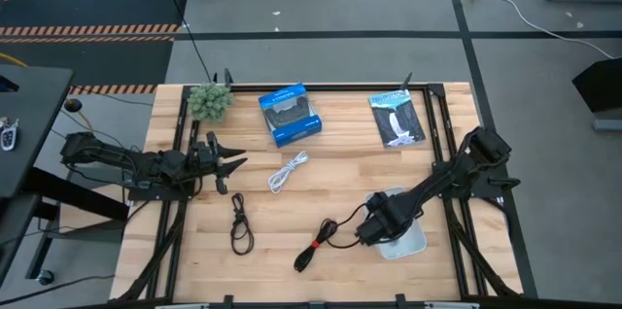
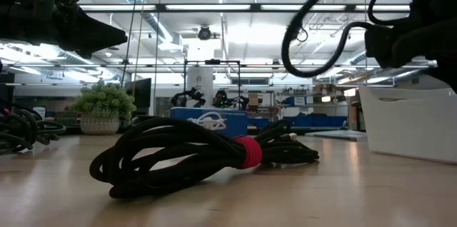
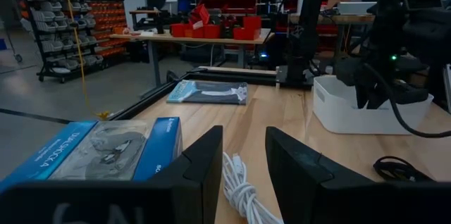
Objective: Pick and place USB-C Cables
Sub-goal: Put the right black charger cable into the white bin
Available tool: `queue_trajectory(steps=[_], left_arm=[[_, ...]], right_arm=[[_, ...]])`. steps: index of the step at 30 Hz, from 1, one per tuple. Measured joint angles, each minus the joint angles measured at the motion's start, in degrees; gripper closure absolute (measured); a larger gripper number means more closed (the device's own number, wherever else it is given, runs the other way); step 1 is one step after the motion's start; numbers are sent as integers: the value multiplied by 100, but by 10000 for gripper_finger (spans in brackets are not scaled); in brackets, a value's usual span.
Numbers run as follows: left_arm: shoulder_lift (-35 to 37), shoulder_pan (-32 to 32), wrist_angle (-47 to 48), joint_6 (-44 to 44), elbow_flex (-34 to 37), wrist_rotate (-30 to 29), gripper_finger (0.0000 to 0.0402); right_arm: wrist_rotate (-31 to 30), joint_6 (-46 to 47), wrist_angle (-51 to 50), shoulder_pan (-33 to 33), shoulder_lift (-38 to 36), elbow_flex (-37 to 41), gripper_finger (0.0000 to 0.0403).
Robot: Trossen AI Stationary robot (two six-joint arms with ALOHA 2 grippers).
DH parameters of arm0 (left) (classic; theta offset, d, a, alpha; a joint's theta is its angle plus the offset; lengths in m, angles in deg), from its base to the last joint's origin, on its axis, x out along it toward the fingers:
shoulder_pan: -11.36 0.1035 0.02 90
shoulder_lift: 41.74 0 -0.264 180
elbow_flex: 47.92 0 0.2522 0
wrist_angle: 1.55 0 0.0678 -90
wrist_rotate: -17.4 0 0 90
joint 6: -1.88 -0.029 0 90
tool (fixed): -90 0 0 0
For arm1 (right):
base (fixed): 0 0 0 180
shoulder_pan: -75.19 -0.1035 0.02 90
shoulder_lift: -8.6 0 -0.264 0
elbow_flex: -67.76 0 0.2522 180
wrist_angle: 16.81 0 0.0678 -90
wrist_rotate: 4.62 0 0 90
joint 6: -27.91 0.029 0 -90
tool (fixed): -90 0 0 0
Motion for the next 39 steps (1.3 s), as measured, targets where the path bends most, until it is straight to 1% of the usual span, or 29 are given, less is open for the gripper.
queue_trajectory(steps=[5, 15, 21, 31, 39], left_arm=[[0, 1, 0, 0, 2, 0, 285], [0, -1, 0, 0, 2, 0, 285], [2, 0, 0, 0, 1, 0, 285], [2, 1, 0, 0, 0, 0, 285], [2, 1, -2, 0, 0, 0, 285]], right_arm=[[-61, -99, -317, 125, -178, -325, 286], [-73, -685, -1665, 405, -289, -1409, 286], [-382, -1013, -2239, 540, -284, -2197, 286], [-1128, -1659, -2298, 688, -284, -3310, 286], [-1172, -2167, -2125, 853, -284, -3836, 286]])
